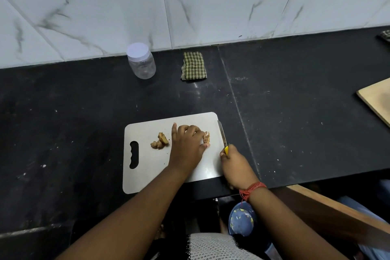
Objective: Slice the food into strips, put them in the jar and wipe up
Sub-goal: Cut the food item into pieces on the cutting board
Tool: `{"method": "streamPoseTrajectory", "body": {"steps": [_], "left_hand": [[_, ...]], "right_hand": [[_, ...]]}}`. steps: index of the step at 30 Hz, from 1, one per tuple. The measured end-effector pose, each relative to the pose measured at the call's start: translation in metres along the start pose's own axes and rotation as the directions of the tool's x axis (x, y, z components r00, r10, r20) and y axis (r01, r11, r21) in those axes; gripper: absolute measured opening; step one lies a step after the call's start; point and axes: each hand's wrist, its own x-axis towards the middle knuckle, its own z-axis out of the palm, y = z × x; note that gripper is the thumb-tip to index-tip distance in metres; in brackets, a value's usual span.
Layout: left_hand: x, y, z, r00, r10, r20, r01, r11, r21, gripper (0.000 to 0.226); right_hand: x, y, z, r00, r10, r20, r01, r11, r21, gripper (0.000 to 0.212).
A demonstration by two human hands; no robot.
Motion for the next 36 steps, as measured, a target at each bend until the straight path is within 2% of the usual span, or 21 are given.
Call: {"method": "streamPoseTrajectory", "body": {"steps": [12, 21, 28, 30, 32, 36], "left_hand": [[0.006, 0.009, 0.006, 1.0, -0.025, 0.01, 0.026, 0.999, -0.041, 0.043], [0.0, -0.012, 0.001, 0.997, -0.017, -0.076, 0.014, 0.999, -0.032, 0.036], [-0.018, -0.065, -0.021, 0.979, -0.115, -0.171, 0.104, 0.992, -0.071, 0.038], [-0.027, -0.077, -0.027, 0.97, -0.164, -0.18, 0.148, 0.984, -0.1, 0.041], [-0.036, -0.088, -0.029, 0.963, -0.206, -0.174, 0.187, 0.975, -0.118, 0.045], [-0.047, -0.1, -0.027, 0.957, -0.248, -0.151, 0.227, 0.963, -0.143, 0.052]], "right_hand": [[0.001, 0.002, -0.01, 0.999, 0.035, -0.032, -0.033, 0.998, 0.049, 0.017], [0.001, -0.006, -0.007, 1.0, -0.002, 0.006, 0.002, 0.998, 0.065, 0.018], [0.007, -0.027, 0.018, 0.996, -0.052, 0.066, 0.045, 0.994, 0.097, 0.012], [0.007, -0.033, 0.028, 0.992, -0.058, 0.112, 0.049, 0.996, 0.08, 0.029], [0.006, -0.04, 0.038, 0.986, -0.083, 0.145, 0.077, 0.996, 0.042, 0.015], [0.004, -0.051, 0.052, 0.978, -0.103, 0.18, 0.11, 0.994, -0.025, 0.015]]}}
